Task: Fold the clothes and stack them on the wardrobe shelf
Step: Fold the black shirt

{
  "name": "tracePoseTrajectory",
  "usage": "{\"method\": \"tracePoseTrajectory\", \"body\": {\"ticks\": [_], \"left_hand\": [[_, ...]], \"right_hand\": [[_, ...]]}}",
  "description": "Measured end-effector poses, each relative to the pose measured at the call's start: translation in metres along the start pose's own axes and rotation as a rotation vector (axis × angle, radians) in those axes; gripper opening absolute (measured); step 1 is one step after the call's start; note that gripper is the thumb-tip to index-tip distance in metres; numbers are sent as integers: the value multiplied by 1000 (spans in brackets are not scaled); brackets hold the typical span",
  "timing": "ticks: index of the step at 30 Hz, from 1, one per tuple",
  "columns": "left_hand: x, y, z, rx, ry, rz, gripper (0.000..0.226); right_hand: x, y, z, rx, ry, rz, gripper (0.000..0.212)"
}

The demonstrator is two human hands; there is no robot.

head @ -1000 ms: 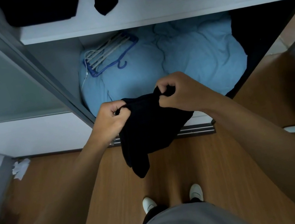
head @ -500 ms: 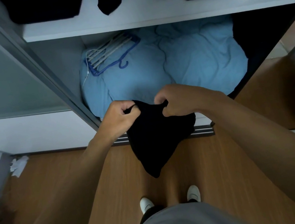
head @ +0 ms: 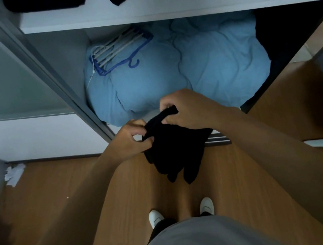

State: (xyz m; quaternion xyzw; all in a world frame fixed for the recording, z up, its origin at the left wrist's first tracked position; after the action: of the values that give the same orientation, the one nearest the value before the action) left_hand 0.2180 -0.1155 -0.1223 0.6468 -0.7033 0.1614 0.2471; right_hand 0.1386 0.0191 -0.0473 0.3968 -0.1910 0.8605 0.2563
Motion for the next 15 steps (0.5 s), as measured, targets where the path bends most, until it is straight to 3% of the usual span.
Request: {"method": "tracePoseTrajectory", "body": {"ticks": [3, 7, 15], "left_hand": [[-17, -6, 13, -1, -24, 35, 24], [-33, -14, 27, 65, 44, -38, 11], [-25, 5, -17, -158, 129, -271, 18]], "right_hand": [[10, -2, 7, 39, -1, -93, 6], [18, -4, 17, 72, 49, -146, 6], [17, -5, 22, 37, -25, -79, 15]]}}
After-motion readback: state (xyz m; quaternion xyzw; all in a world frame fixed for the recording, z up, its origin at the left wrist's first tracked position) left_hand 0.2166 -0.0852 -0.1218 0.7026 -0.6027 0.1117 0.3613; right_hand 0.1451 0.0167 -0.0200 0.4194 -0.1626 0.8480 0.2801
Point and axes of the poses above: each hand's wrist, its own y-axis towards the middle knuckle, its own x-axis out of the back of the hand, z = x × y, the point moved 6 cm from there along y, towards the middle knuckle, and after that the axes turned 3 degrees about y, right-handed, at the moved point
